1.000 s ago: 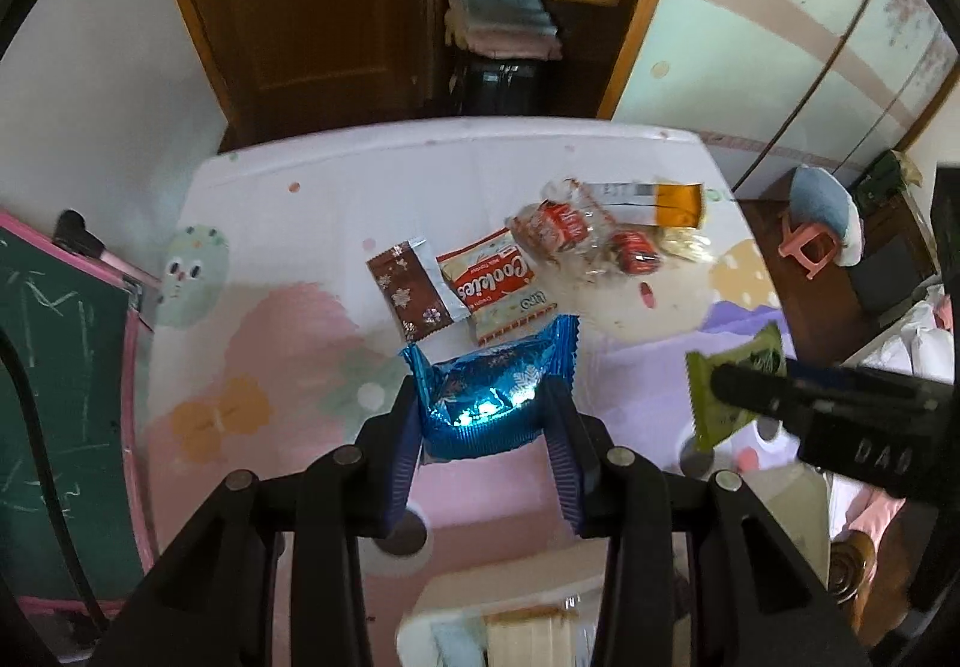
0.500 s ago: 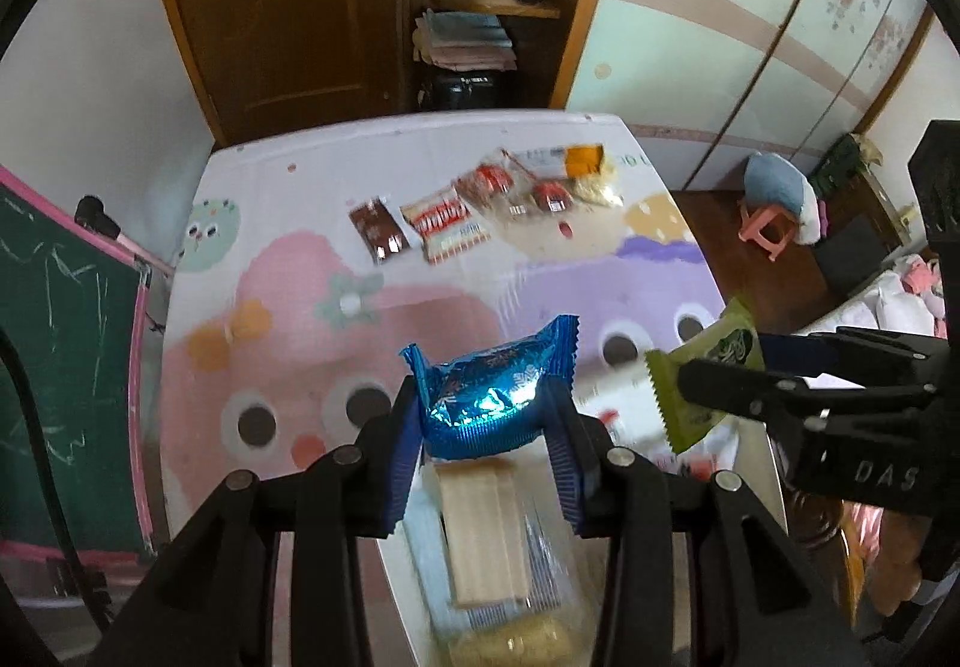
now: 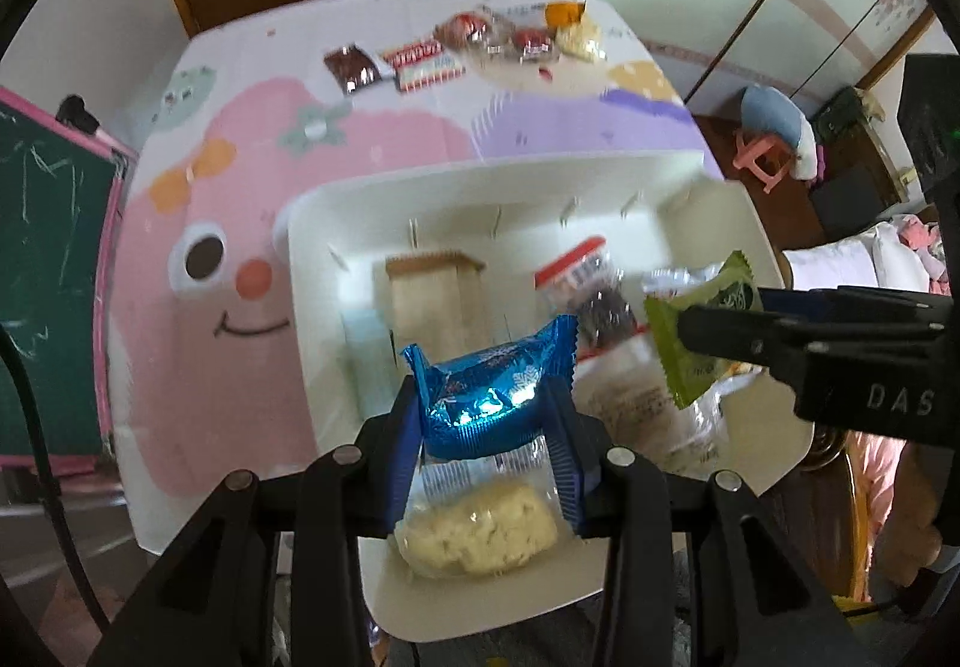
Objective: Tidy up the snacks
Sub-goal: 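Lower the blue pack into the tray with the left gripper while the right places the green pack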
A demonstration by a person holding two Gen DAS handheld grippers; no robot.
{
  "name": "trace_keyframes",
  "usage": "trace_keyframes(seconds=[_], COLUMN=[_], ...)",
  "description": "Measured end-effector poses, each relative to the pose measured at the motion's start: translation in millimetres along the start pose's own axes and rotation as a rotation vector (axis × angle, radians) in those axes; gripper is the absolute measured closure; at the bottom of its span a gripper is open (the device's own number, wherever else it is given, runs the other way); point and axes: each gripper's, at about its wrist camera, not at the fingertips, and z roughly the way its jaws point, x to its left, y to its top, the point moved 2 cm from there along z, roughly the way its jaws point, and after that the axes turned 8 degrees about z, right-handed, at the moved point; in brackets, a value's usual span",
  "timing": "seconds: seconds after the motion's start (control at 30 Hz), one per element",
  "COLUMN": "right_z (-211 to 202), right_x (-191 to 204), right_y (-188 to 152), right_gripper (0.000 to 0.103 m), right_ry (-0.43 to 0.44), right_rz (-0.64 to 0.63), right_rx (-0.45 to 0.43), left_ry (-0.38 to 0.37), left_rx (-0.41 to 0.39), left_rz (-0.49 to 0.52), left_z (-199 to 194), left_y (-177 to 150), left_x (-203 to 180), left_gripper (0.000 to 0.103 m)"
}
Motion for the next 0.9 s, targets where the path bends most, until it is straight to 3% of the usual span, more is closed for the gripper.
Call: trace_keyframes(seconds=[0.43, 0.47, 0.57, 0.6, 0.7, 0.9], right_z=[12, 12, 11, 11, 10, 10], right_x=[-4, -5, -9, -10, -12, -13], right_y=[-3, -3, -2, -2, -2, -4], right_gripper=[0.050, 0.050, 0.049, 0.045, 0.033, 0.032], right_ry=[-0.048, -0.046, -0.040, -0.036, -0.026, -0.020], right_rz=[0.016, 0.019, 0.034, 0.041, 0.051, 0.048], right_rx=[-0.012, -0.016, -0.024, -0.029, -0.041, -0.042], left_ry=[0.005, 0.010, 0.032, 0.040, 0.045, 0.036], left_rx=[0.021, 0.016, 0.000, -0.011, -0.017, 0.005], left_rz=[-0.009, -0.005, -0.003, -0.003, -0.010, -0.039], left_z=[20, 20, 18, 16, 14, 18], left_y=[-5, -5, -5, -5, -5, -7], left_x=[-10, -11, -12, -12, -12, -11], left_gripper=[0.060, 0.055, 0.020, 0.013, 0.003, 0.001])
